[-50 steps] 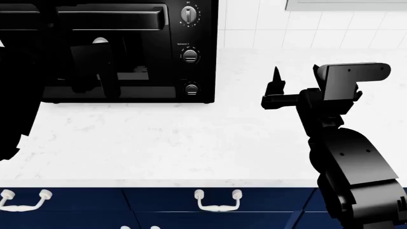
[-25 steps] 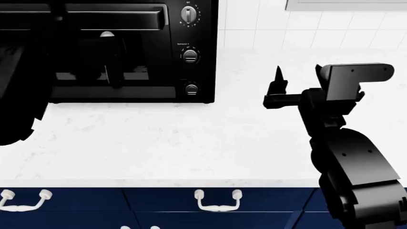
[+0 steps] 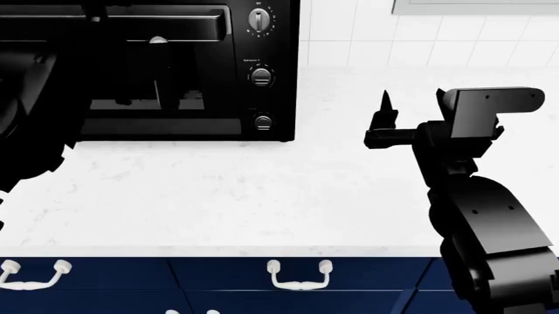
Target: Open the toaster oven door.
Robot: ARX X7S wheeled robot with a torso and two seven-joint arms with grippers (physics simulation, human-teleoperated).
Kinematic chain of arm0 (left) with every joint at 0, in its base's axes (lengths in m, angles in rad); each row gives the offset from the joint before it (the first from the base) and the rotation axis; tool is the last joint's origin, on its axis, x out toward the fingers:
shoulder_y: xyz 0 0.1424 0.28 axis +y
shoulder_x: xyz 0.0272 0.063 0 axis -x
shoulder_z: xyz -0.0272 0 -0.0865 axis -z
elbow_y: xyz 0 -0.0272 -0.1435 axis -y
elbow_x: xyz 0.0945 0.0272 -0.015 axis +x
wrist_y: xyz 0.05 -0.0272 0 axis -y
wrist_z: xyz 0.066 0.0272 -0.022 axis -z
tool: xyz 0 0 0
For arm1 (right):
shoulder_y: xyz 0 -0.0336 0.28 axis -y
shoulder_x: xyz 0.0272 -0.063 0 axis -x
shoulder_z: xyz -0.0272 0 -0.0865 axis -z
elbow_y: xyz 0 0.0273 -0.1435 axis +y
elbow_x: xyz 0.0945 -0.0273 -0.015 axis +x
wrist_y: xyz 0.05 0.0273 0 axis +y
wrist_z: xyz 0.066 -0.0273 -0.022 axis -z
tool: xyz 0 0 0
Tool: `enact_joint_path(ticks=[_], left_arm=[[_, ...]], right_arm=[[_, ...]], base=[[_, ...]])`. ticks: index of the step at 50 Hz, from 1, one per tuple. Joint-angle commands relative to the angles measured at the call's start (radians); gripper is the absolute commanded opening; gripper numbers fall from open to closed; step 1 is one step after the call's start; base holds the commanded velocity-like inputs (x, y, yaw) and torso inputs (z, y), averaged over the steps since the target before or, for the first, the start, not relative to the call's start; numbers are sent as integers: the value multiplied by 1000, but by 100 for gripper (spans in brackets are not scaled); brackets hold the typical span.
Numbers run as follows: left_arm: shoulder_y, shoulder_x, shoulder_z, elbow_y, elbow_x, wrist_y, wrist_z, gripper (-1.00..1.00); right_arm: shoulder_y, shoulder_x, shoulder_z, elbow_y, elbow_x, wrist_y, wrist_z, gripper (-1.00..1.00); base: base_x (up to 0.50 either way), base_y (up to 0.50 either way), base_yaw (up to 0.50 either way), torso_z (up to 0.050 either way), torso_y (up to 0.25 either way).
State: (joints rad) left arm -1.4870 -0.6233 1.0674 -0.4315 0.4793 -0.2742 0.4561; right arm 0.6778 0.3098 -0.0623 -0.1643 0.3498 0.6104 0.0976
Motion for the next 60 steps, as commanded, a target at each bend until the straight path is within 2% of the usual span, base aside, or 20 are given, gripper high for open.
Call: enact_joint_path(ticks=[1, 22, 33, 60], left_arm=[[-5, 4, 7, -16, 6, 20, -7, -100], [12, -20, 3, 32, 2, 26, -5, -100], [47, -90, -3, 181, -9, -17, 65, -100], [137, -231, -44, 487, -38, -140, 146, -100]], right_arm=[[0, 4, 0, -5, 5, 4, 5, 100], [-7, 10, 2, -9, 14, 0, 10, 100], [-4, 9, 0, -7, 19, -2, 12, 100], [-10, 16, 7, -28, 38, -1, 20, 100]], base=[[0, 0, 0, 0, 0], [0, 0, 0, 0, 0], [0, 0, 0, 0, 0], [0, 0, 1, 0, 1]])
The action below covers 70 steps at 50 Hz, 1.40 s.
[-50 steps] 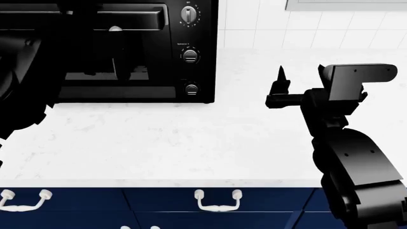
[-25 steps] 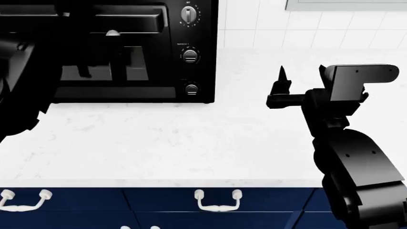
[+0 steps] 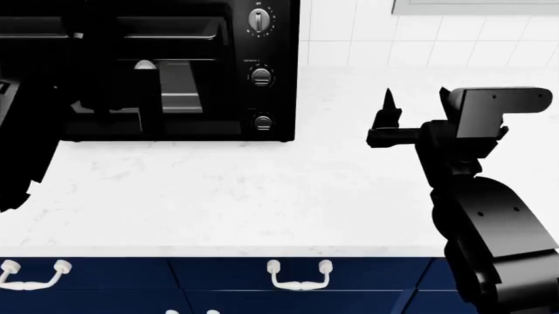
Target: Open the toaster oven door.
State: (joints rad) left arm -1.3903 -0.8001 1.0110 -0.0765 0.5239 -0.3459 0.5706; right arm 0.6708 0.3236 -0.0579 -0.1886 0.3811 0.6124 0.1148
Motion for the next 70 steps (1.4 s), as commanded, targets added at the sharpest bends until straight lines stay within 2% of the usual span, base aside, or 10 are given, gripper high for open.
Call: enact_joint_path(ticks=[1, 36, 57, 70], left_arm=[[44, -58, 11, 141, -83, -72, 34, -100], [213, -260, -84, 614, -181, -311, 88, -100], [358, -354, -92, 780, -203, -386, 7, -100], [451, -367, -70, 776, -209, -390, -75, -100]], right_arm=[[-3, 2, 3, -4, 7, -2, 3, 100], [-5, 8, 4, -33, 30, 2, 12, 100], [-18, 11, 8, -29, 38, -17, 13, 100], [-26, 13, 10, -26, 41, -24, 14, 100]], base=[[0, 0, 0, 0, 0], [0, 0, 0, 0, 1], [0, 0, -1, 0, 2], [0, 0, 0, 0, 2]])
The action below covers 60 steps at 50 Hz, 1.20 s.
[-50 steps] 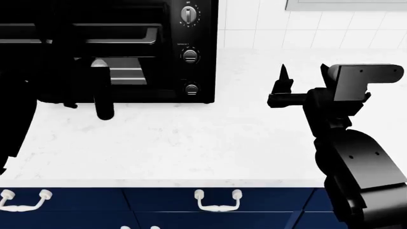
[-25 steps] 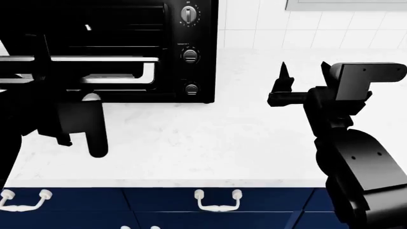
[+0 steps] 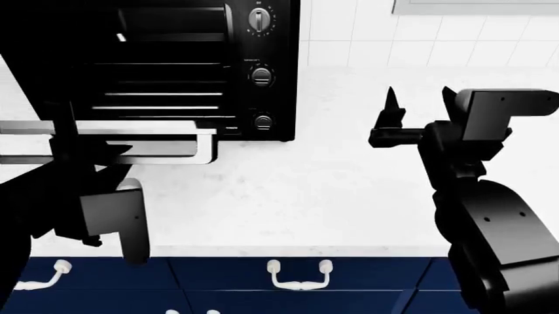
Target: Open the toaster oven door.
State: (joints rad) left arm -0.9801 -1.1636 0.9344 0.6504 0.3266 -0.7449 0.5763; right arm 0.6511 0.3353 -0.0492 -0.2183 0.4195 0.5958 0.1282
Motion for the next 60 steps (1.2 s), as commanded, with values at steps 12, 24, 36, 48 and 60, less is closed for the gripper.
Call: enact_joint_path(ticks=[12, 24, 36, 48, 60], left_arm=[[121, -8, 56, 38, 3, 11, -122, -100], [195, -20, 99, 42, 12, 9, -158, -100], [263, -25, 120, 10, -11, 20, -211, -100], [342, -42, 120, 38, -99, -8, -241, -100], [427, -38, 158, 28, -103, 4, -311, -100]], right_arm=[[-9, 10, 9, -8, 11, 0, 9, 100], [-8, 13, 11, -15, 17, 4, 14, 100], [-13, 17, 13, -13, 18, -3, 18, 100], [-14, 19, 9, -12, 17, -6, 22, 100], [-19, 21, 8, -12, 20, -10, 25, 100]], base=[[0, 0, 0, 0, 0], [0, 0, 0, 0, 0], [1, 0, -1, 0, 0], [-1, 0, 0, 0, 0], [-7, 1, 5, 0, 0]])
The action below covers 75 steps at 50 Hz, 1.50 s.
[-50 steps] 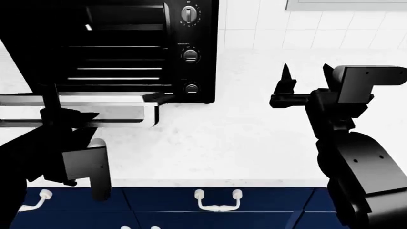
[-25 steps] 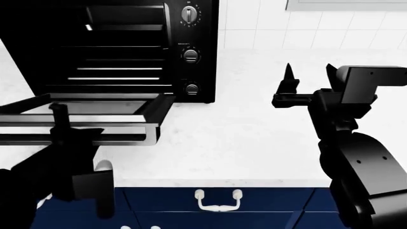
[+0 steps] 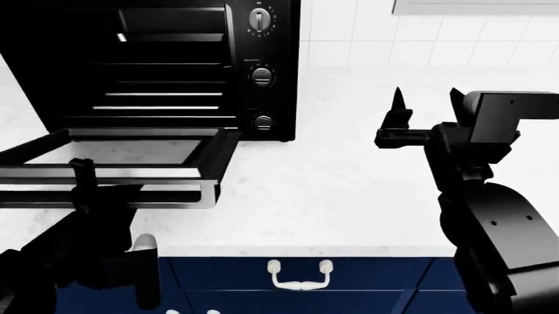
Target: Open the toaster oven door.
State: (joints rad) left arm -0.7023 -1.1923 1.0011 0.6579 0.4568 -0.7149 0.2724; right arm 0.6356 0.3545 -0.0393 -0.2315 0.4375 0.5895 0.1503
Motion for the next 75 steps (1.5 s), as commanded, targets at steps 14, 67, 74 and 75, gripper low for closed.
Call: enact_joint_path(ticks=[14, 67, 74, 75], left_arm=[[232, 3, 125, -17, -247, -2, -83, -100], [358, 233, 188, -517, -312, 307, -263, -100], [357, 274, 194, -618, -315, 362, -277, -100], [356, 279, 194, -629, -316, 368, -278, -100]], right_arm=[[-5, 3, -8, 4, 2, -10, 5, 100], [-15, 11, -28, -2, 5, -12, 22, 100], [-16, 13, -27, -8, 7, -9, 27, 100], [-16, 14, -27, -9, 7, -9, 27, 100]], base=[[-8, 2, 6, 0, 2], [8, -1, -7, 0, 0], [15, -4, -16, 0, 0], [16, -5, -18, 0, 0]])
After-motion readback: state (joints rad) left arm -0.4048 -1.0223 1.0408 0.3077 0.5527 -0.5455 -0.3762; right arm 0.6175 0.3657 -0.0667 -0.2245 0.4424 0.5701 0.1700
